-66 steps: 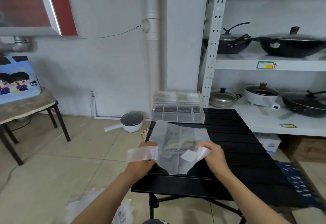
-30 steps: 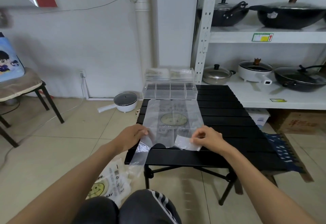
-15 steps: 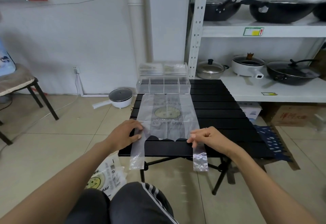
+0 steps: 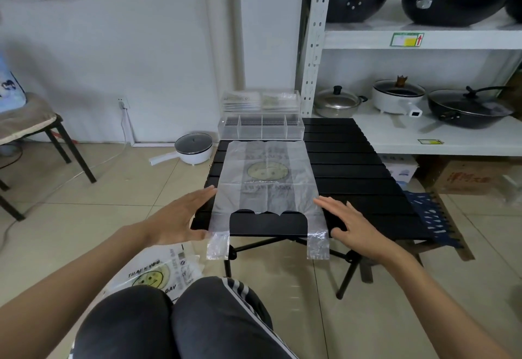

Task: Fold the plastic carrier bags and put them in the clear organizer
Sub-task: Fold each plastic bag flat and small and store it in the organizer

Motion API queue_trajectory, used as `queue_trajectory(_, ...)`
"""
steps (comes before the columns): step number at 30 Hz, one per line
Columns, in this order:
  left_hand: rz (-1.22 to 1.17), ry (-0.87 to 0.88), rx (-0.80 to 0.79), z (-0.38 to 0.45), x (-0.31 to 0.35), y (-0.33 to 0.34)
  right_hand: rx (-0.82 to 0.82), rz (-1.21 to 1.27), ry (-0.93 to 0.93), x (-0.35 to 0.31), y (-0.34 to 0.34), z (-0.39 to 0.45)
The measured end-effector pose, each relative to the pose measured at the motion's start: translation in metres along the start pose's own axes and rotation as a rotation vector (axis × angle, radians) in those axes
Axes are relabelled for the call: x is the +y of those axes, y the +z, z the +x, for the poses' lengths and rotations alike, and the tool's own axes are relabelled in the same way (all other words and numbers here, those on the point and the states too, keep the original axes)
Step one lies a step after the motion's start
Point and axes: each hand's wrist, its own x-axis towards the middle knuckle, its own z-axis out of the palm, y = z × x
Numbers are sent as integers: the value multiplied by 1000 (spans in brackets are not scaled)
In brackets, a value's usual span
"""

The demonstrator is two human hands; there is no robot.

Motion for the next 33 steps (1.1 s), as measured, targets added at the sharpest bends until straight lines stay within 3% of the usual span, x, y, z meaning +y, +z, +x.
queue_trajectory(3, 145, 32, -63, 4, 5, 6, -41, -164, -36, 0, 3, -5)
queue_trajectory(6, 268, 40, -1, 11, 14, 15, 26, -369, -40, 2, 14, -3)
queue_trajectory(9, 224, 92, 112, 19, 23, 21, 147, -486, -53, 5, 27, 3)
queue_trajectory(14, 145, 217, 254, 27, 28, 28, 188, -462, -121, -1, 33, 8)
queue_trajectory(18, 35, 266, 332, 27, 35, 21, 240, -229, -126, -7, 31, 7)
queue_trajectory(26, -56, 279, 165, 18, 17, 26, 438, 423, -45, -28, 9, 12)
queue_trajectory(30, -40, 196, 176, 23, 17, 27, 443, 535, -95, -44, -5, 22)
queue_trajectory(33, -61, 141, 224, 31, 18, 33, 349, 474, -106, -47, -5, 24)
